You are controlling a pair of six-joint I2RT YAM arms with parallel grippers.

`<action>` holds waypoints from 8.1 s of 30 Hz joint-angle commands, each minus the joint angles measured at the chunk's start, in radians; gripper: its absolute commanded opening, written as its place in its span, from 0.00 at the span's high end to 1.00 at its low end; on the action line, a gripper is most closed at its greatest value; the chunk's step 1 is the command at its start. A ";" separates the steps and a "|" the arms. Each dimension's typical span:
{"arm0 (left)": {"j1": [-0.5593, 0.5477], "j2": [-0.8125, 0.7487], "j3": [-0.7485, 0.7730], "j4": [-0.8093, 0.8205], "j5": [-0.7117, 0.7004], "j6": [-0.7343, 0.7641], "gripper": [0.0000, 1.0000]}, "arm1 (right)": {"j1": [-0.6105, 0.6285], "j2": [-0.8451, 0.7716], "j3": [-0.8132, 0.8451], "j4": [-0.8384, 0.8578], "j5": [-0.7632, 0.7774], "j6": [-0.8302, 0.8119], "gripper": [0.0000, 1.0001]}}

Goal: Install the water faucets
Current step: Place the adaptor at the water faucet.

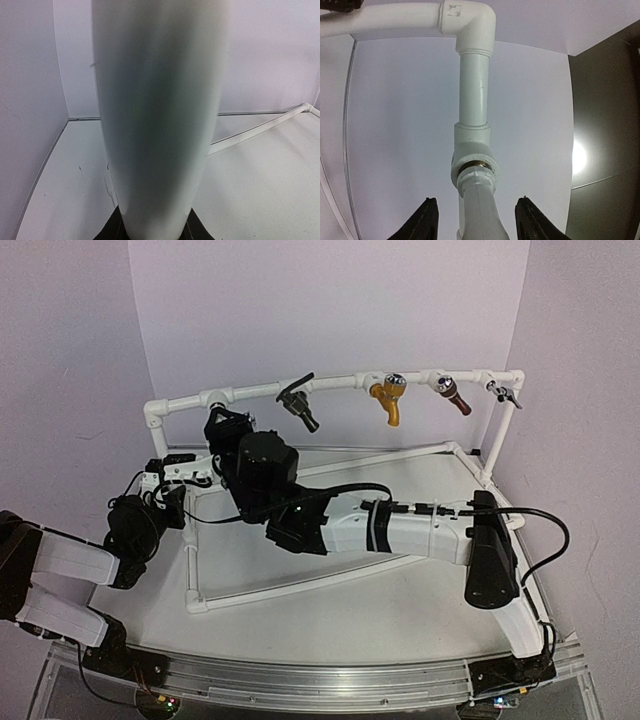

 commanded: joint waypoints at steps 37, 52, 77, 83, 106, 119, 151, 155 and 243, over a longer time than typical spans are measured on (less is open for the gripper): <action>-0.030 0.014 0.045 -0.002 0.143 -0.037 1.00 | -0.035 -0.346 -0.385 0.088 -0.207 1.940 0.08; -0.031 0.024 0.050 0.000 0.147 -0.036 1.00 | 0.098 -0.513 -0.563 -0.247 -0.209 0.689 0.03; -0.030 0.001 0.042 -0.007 0.143 -0.030 1.00 | 0.026 -0.076 -0.134 0.025 -0.076 -0.246 0.11; -0.030 0.009 0.045 -0.005 0.147 -0.030 1.00 | 0.011 -0.017 -0.054 0.031 -0.048 -0.215 0.20; -0.031 0.013 0.047 -0.004 0.151 -0.029 1.00 | -0.009 0.005 0.053 0.186 0.096 0.721 0.91; -0.030 0.008 0.045 -0.008 0.152 -0.032 1.00 | -0.137 -0.271 -0.336 0.179 -0.001 2.252 0.93; -0.030 0.005 0.043 -0.008 0.153 -0.032 1.00 | 0.087 -0.043 -0.100 0.101 0.038 -0.155 0.09; -0.030 0.001 0.041 -0.011 0.152 -0.033 1.00 | 0.061 0.008 -0.005 0.101 0.027 -0.163 0.11; -0.030 0.011 0.052 -0.021 0.157 -0.030 1.00 | 0.049 -0.352 -0.419 -0.117 -0.132 -0.123 0.13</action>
